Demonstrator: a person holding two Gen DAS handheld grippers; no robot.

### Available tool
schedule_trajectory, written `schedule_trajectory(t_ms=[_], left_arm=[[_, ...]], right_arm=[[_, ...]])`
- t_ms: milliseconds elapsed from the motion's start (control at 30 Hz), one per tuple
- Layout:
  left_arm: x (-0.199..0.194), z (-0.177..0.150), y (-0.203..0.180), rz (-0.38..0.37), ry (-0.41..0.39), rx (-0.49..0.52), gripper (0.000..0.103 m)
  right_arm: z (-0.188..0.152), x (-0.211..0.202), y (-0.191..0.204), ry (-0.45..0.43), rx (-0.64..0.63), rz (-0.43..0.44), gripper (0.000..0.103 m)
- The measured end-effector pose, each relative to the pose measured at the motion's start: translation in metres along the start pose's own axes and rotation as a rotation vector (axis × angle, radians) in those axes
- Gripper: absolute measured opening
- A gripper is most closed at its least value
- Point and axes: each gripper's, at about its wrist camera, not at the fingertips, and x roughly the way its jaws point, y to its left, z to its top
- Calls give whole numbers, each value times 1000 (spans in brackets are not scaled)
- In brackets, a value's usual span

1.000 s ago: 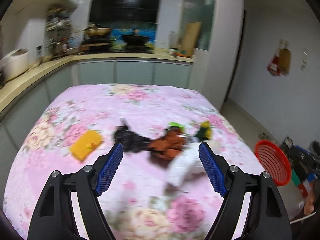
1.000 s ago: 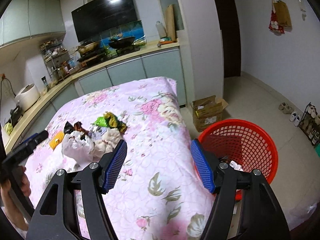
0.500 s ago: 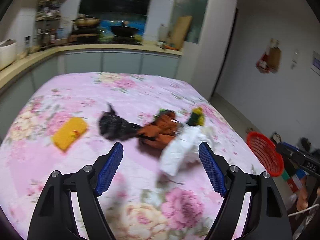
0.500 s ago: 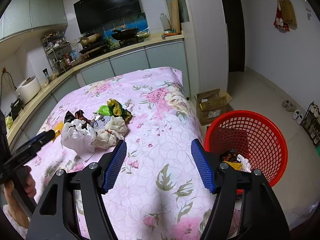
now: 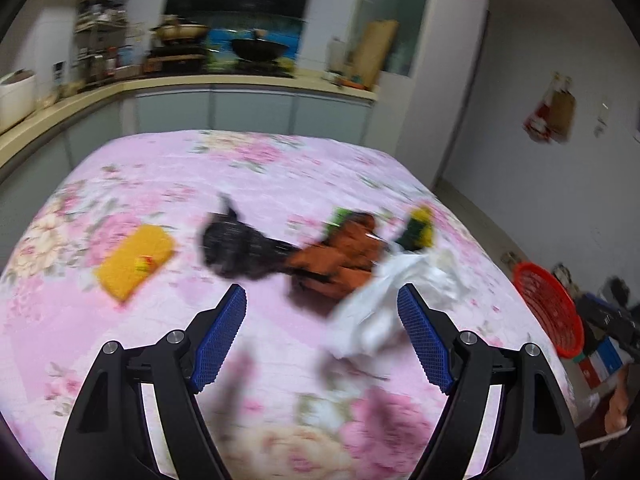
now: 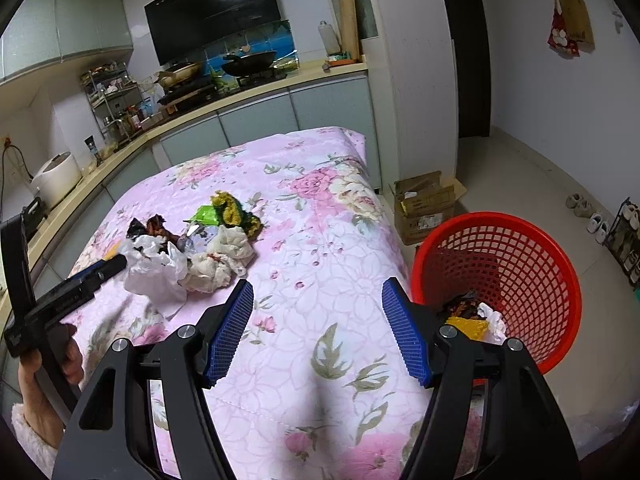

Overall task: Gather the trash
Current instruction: 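Move both open tools back over the remaining trash on the quilt, then grasp the yellow mesh corn net with the left tool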

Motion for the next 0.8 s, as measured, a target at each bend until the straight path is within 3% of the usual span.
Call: schedule_trajectory(t_ms=[67, 233, 300, 500, 733, 800], left_arm=[[-2, 6, 17, 53, -16, -38, 75], [4, 18, 62, 266, -32, -89, 75], [10, 19, 79, 297, -12, -113, 75], [27, 17, 111, 327, 42, -177, 75], [49, 25, 119, 274, 89, -182, 75], [55, 24, 122, 245, 120, -193, 64]], right_arm=[[-1, 2, 5, 3, -11, 7, 65], [-3, 9, 22, 20, -35, 31, 65], [-3, 11, 27, 25, -44, 39, 65], [-5, 19, 45, 41, -55, 72, 65], [-8, 30, 72, 64, -90, 113, 65], [-8, 32, 80, 69, -104, 120, 65]])
